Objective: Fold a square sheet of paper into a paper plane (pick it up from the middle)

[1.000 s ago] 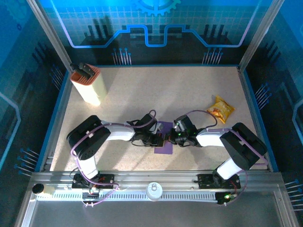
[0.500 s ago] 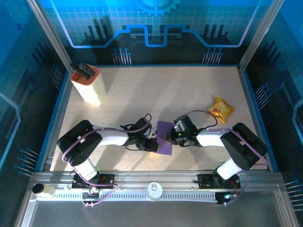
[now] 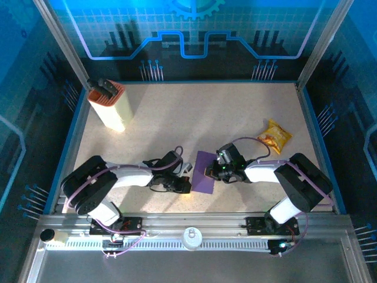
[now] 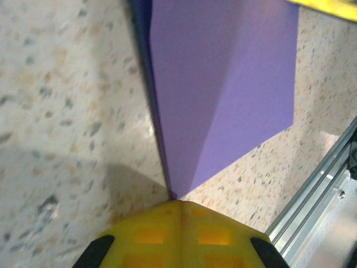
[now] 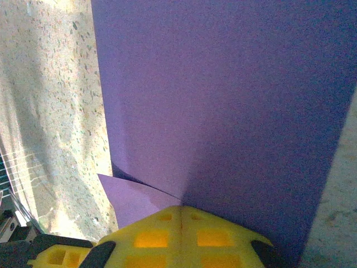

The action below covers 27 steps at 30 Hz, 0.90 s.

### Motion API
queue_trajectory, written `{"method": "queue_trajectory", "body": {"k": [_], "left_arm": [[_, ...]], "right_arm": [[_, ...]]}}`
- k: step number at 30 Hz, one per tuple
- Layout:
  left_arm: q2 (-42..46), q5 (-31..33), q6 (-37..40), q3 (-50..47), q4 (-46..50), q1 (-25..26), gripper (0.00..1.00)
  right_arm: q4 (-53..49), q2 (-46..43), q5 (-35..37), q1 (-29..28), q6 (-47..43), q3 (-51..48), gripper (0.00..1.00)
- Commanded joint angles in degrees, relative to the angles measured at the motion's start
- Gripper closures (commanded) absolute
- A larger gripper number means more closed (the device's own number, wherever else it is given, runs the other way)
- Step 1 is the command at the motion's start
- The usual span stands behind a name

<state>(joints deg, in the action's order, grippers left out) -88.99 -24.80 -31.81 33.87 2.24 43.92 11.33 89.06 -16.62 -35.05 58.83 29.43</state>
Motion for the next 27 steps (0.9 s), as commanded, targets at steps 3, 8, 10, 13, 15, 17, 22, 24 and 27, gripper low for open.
{"method": "queue_trajectory", "body": {"k": [3, 8, 10, 13, 15, 17, 22, 24, 27], "left_arm": [[3.84, -0.67, -1.85, -0.62, 3.01, -1.02, 1.0], [2.93, -2.11, -3.79, 2.57, -0.68, -1.03, 1.0], [0.87, -2.81, -4.24, 3.91, -2.22, -1.03, 1.0], [-2.99, -3.79, -3.54, 6.48, -2.24, -0.94, 1.0], [-4.96, -3.35, -3.43, 7.31, -2.26, -0.98, 1.0], [-6.64, -3.47, -3.01, 7.99, -1.54, -0.87, 1.0], [-9.39, -2.27, -2.68, 6.37, -0.52, -0.4, 1.0], [-9.53, -1.09, -3.48, 5.12, -0.39, -0.19, 1.0], [-9.4, 0.55, -6.06, 3.0, -1.53, 0.55, 1.0]], "right_arm": [[-7.64, 0.79, 3.26, 1.22, -1.8, -0.25, 1.0], [-7.2, 0.77, 2.13, 1.21, -2.93, 0.36, 1.0], [-7.2, 0.74, 1.86, 1.21, -3.07, 0.63, 1.0], [-7.3, 0.58, 1.5, 1.21, -3.2, 1.01, 1.0], [-7.51, 0.55, 1.58, 1.25, -3.33, 1.3, 1.0], [-7.73, 0.59, 1.68, 1.28, -3.37, 1.41, 1.0], [-6.37, -1.69, 0.55, 1.47, -3.52, 1.3, 0.97], [-6.32, -3.1, -0.08, 1.3, -3.99, 1.76, 0.94], [-5.95, -5.47, 0.56, -0.76, -3.4, 2.08, 0.92]]}}
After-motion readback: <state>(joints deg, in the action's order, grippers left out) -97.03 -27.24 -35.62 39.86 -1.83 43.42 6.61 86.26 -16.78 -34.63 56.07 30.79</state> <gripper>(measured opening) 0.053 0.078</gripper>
